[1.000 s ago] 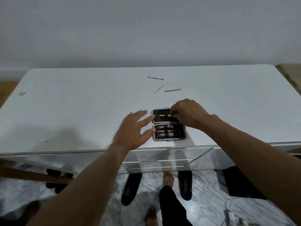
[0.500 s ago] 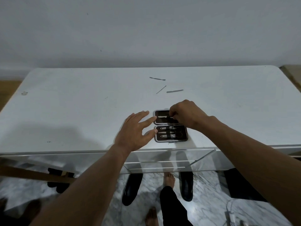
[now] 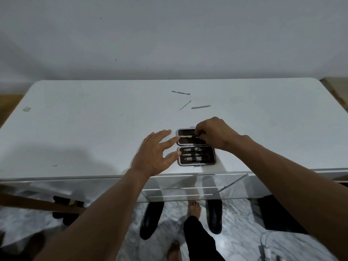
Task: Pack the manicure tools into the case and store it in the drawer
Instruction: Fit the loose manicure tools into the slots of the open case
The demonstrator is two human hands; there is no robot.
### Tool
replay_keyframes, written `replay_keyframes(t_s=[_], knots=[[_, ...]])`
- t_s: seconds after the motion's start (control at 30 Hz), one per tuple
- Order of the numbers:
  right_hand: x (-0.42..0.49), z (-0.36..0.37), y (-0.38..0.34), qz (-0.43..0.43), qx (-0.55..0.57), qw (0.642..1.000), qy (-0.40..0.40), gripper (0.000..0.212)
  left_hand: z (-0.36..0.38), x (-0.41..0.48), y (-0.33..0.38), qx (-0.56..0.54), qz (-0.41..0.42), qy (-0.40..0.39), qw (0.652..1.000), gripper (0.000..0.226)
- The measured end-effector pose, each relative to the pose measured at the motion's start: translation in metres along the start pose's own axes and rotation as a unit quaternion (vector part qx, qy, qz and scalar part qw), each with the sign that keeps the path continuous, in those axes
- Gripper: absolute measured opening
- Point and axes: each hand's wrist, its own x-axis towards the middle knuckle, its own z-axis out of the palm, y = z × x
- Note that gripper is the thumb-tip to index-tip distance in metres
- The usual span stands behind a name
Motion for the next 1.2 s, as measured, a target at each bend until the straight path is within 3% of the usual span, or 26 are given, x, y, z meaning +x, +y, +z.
replay_keyframes(t_s=[0.23,0.47,0.87,1.2], knots=[[0.006,-0.012,0.004,-0.002,-0.005,1.0,0.031,0.019,0.0,0.0,0.001,0.004,-0.001,-0.002,1.0,0.054],[0.03,-0.014,0.025,0.054,-0.033,0.996,0.07,0.02,0.001,0.001,-0.001,0.006,0.004,0.004,1.0,0.054],[0.093,-0.016,0.038,0.071,-0.073,0.993,0.065,0.016,-0.003,0.003,0.0,-0.018,-0.01,0.007,1.0,0.05],[0.118,-0.034,0.037,0.1,-0.058,0.993,0.013,0.008,-0.005,0.004,0.002,-0.016,-0.019,-0.002,1.0,0.049]])
